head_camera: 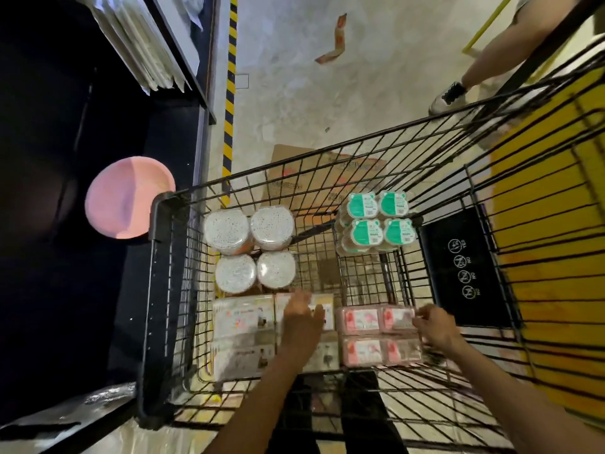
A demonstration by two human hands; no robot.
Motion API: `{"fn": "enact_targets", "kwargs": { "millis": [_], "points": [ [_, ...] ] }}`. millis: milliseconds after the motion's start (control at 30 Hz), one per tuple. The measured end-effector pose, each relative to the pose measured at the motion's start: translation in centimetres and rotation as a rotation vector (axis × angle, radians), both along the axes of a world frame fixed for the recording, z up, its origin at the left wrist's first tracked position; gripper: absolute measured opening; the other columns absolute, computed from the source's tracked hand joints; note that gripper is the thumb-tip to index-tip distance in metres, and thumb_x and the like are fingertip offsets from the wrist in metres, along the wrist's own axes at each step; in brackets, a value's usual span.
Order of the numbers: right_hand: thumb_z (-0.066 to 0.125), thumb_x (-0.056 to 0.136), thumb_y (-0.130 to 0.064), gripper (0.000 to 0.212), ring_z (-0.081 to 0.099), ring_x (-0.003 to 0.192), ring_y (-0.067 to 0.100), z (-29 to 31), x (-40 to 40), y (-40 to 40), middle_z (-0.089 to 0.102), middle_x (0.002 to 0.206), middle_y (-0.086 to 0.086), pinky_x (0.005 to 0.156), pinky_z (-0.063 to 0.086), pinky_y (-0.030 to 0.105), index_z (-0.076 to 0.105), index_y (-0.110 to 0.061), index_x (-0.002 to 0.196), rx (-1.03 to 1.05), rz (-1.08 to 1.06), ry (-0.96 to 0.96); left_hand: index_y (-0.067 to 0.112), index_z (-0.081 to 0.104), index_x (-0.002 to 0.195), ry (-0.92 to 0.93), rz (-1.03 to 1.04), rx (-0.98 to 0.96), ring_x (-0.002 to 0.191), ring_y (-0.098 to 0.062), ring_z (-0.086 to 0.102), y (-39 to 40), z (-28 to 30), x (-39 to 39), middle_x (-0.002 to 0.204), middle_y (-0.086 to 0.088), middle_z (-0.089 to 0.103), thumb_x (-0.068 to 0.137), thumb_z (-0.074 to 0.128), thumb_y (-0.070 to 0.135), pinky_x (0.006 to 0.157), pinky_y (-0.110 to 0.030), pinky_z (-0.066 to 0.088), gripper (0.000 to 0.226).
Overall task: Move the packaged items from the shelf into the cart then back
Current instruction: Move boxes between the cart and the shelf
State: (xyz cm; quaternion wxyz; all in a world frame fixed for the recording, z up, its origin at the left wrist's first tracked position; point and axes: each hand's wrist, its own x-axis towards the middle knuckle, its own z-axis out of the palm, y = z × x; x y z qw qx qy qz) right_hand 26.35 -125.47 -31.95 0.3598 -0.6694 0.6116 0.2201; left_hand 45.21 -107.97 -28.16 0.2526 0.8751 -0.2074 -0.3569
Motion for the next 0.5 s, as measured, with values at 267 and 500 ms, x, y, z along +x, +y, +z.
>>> {"fn": "enact_targets", "kwargs": {
  "millis": [267,500],
  "points": [
    [0.061,0.089,-0.021,0.030,0.064,0.099,0.035,-3.9,-3.2,-0.1,0.068,0.108,0.020,0.084,0.053,0.041,0.067,0.001,0.109,0.236,-0.061,0.024,0.011,0.051,0.115,0.216,-0.086,0.091,0.093,-0.010,0.051,-4.8,-3.3,-9.0,0.093,0.019,0.047,0.100,0.039,0.014,0.061,-0.002,0.037,0.019],
    [0.065,0.079,-0.014,0.025,0.066,0.081,0.028,-7.9,-3.8,0.1,0.070,0.092,0.014,0.063,0.053,0.031,0.069,-0.004,0.100,0.220,-0.183,-0.012,0.022,0.056,0.096,0.296,0.047,0.137,0.072,-0.005,0.062,-5.0,-6.9,-9.9,0.081,0.009,0.062,0.097,0.050,0.023,0.051,-0.007,0.041,0.006]
  ]
}}
